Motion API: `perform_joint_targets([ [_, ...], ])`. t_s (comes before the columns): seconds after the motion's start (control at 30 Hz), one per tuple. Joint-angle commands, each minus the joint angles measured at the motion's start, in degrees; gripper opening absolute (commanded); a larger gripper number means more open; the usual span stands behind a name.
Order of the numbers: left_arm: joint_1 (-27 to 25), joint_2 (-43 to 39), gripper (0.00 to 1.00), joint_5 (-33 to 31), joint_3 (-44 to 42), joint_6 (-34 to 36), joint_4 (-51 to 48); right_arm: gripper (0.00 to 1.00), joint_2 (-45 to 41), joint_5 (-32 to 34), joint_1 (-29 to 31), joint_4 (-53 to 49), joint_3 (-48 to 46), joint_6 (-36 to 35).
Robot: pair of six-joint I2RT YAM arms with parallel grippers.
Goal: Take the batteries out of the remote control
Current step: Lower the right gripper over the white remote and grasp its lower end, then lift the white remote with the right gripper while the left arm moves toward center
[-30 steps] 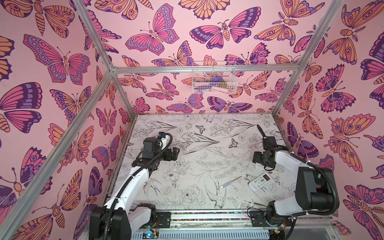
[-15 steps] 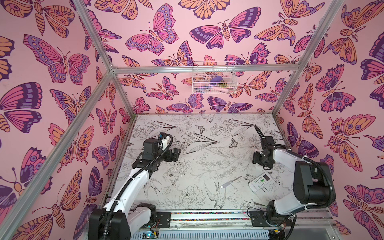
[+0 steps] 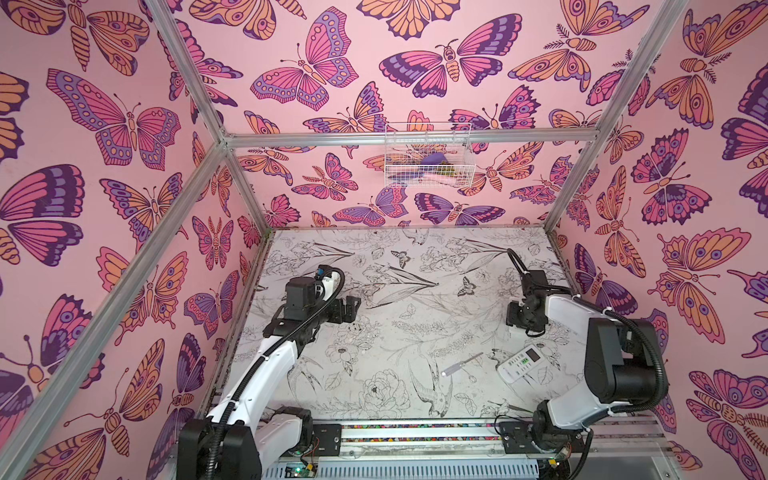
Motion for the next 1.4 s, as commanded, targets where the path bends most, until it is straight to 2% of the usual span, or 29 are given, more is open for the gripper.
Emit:
perform_joint_targets([
  [0.0, 0.54, -0.37, 0.99, 0.74, -0.21, -0.79, -0.18, 0.49, 1.09, -2.13, -0.43, -1.68, -0.15, -1.35],
  [0.27, 0.96, -1.04, 0.99, 0.58, -0.06, -0.04, -0.35, 0.47, -1.28, -2.87, -0.41, -0.49, -1.20, -0.91],
  [0.67, 1.17, -3.28, 0.99, 0.99, 0.12, 2.71, -0.82, 0.44, -10.52, -5.42, -0.16, 0.53, -1.82, -0.27],
  [0.8, 0.96, -3.87, 0.99, 0.88, 0.56, 3.86, -0.92, 0.43, -14.85, -8.22, 0.13, 1.76, -2.45, -0.35],
  [1.07, -0.90, -3.94, 0.99, 10.24, 2.87, 10.54, -3.30, 0.42, -20.65, -10.01, 3.47, 1.48, -0.66, -2.00],
  [1.23, -1.47, -3.73, 0.99, 11.08, 5.21, 11.79, -6.93, 0.42, -22.52, -10.53, 5.47, 0.45, 1.07, -2.60],
  [1.37, -2.24, -3.53, 0.99, 10.73, 7.57, 15.36, -9.41, 0.42, -23.96, -11.94, 6.55, 0.60, 1.25, -3.93],
])
